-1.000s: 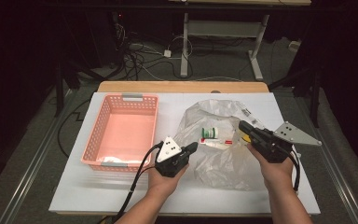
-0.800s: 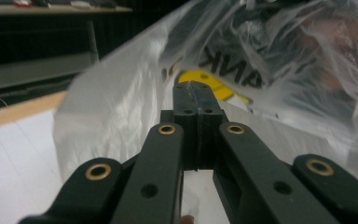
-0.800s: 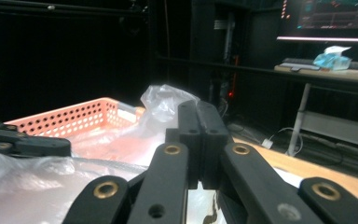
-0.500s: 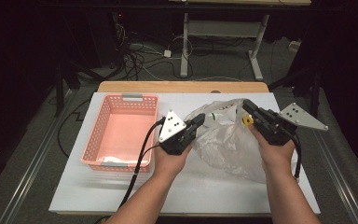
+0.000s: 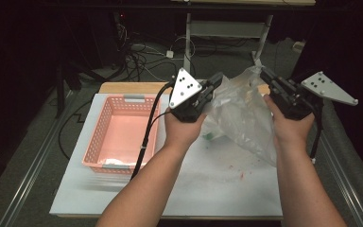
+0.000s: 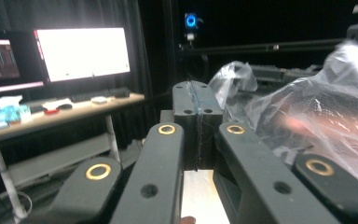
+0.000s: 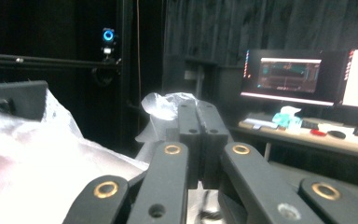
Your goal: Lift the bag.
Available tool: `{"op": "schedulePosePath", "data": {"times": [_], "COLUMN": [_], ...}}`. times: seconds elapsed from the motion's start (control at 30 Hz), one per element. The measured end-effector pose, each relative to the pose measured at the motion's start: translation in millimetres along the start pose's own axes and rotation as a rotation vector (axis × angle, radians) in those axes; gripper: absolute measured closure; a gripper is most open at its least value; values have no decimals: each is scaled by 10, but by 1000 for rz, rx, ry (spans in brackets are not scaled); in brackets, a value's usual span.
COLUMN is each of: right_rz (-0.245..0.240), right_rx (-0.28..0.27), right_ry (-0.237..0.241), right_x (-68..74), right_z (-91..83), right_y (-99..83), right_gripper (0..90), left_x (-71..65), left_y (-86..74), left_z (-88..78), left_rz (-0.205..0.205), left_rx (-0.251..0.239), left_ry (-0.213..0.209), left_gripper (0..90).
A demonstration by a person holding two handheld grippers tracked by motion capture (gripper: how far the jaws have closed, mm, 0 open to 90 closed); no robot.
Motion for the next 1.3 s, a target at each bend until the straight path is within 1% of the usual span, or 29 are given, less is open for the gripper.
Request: {"op": "schedulePosePath", "data": {"times": [0.03,0.17,0.23,0.33,0.4,0.47,0.5,0.57,0.6,0.63,0.7,0.73,0.8,0.83,0.87,0.9,0.97,1.0,1.03,1.07,1.17,1.2,1.23,1.3], "right_rz": [7,10,6,9,11,23,24,33,37,39,38,34,38,34,35,33,29,28,24,28,25,15,16,22], "right_rx": [-6,-29,-34,-41,-47,-55,-58,-54,-45,-30,5,22,54,71,88,106,132,139,146,154,175,178,181,182], "right_ry": [-7,-31,-43,-63,-81,-98,-109,-119,-123,-125,-123,-122,-117,-112,-111,-109,-103,-103,-101,-100,-85,-77,-73,-65], "right_x": [-26,-149,-198,-285,-351,-426,-463,-514,-522,-521,-498,-484,-456,-438,-419,-401,-372,-365,-358,-348,-294,-280,-260,-216], "right_z": [7,4,5,0,-6,-22,-36,-55,-54,-45,-19,-9,2,8,6,3,-11,-23,-38,-50,-90,-106,-121,-161], "right_y": [34,142,166,192,214,234,237,205,162,104,-44,-141,-279,-356,-429,-498,-618,-663,-704,-739,-824,-846,-860,-879], "right_gripper": [900,900,900,900,900,900,900,900,900,900,900,900,900,900,900,900,900,900,900,900,900,900,900,899], "left_x": [-7,-16,0,18,29,46,69,139,182,219,320,348,407,426,446,464,498,509,529,538,549,540,535,517], "left_y": [48,198,260,351,414,441,428,342,279,193,15,-40,-169,-229,-288,-340,-438,-490,-542,-594,-755,-815,-877,-1003], "left_z": [11,55,80,118,134,148,159,203,228,252,279,281,261,239,200,161,71,26,-25,-63,-206,-237,-274,-331], "left_rz": [5,21,19,37,31,45,44,37,34,26,-1,-13,-31,-40,-52,-58,-62,-63,-75,-83,-99,-98,-96,-123], "left_rx": [-5,-29,-39,-44,-61,-65,-62,-34,-20,9,42,54,81,101,125,138,160,171,180,188,216,230,250,282], "left_ry": [-1,-2,-1,3,-3,6,9,21,30,35,53,54,58,56,59,60,71,63,76,74,81,74,68,52], "left_gripper": [889,889,889,889,889,889,889,888,888,887,886,885,879,843,763,719,639,605,575,542,474,459,440,415]}}
Point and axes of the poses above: each handheld gripper's, and its own axes: z roughly forward along the jaws, y roughly out of its top, x roughly to its left, the point moved 7 cm from there along z, roughly forward along the jaws, and after that the axes turned 12 degrees about -z, right-handed, at the moved point
